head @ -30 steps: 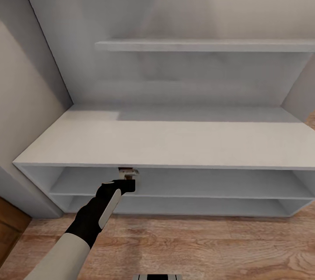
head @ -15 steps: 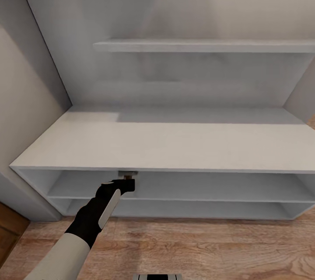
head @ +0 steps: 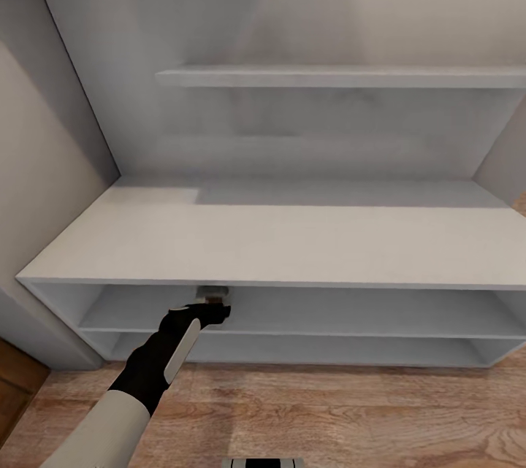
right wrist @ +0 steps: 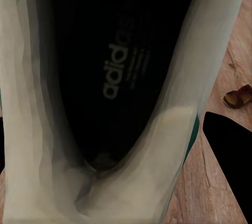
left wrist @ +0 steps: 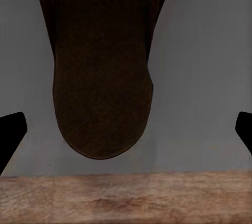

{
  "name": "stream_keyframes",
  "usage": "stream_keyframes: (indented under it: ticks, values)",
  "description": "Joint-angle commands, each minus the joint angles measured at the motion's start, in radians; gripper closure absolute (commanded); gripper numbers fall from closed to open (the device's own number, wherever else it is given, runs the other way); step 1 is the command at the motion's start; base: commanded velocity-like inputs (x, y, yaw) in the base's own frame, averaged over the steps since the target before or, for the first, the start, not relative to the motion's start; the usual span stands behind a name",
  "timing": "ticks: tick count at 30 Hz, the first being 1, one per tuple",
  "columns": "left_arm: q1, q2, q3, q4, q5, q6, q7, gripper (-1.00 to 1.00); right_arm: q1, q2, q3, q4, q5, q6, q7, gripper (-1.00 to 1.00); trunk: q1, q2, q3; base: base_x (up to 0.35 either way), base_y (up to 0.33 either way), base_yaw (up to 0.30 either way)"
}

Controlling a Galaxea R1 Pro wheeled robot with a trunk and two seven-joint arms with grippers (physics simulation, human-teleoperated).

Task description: Pick up the two gym shoes and the two sandals from the corridor floor and place them onto the hallstand (shoe rack) in the corridor, making sure they are on the rack and not on the floor. Arrange them so the two gym shoes are next to each other and the two sandals are next to each other.

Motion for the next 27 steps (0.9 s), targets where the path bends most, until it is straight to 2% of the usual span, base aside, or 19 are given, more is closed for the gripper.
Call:
stream_keyframes:
  ticks: [1,6,27]
  values:
    - [0.000,0.000,-0.002,-0.001,0.011,0.003,0.009,-1.00,-0.001,0.000,-0.002,-0.001,0.002,0.005,0.006,1.00,0.000,0.000,-0.001,0.000,0.000,0.000]
    - [0.000,0.000,-0.002,-0.001,0.011,0.003,0.009,-1.00,-0.001,0.000,-0.002,-0.001,0.002,0.005,0.006,1.00,0.000,0.000,-0.001,-0.121,0.000,0.000]
    - [0.000,-0.001,-0.002,0.000,0.011,0.002,0.009,-1.00,-0.001,0.000,-0.002,-0.001,0.003,0.005,0.006,1.00,0.000,0.000,-0.001,-0.333,0.000,0.000]
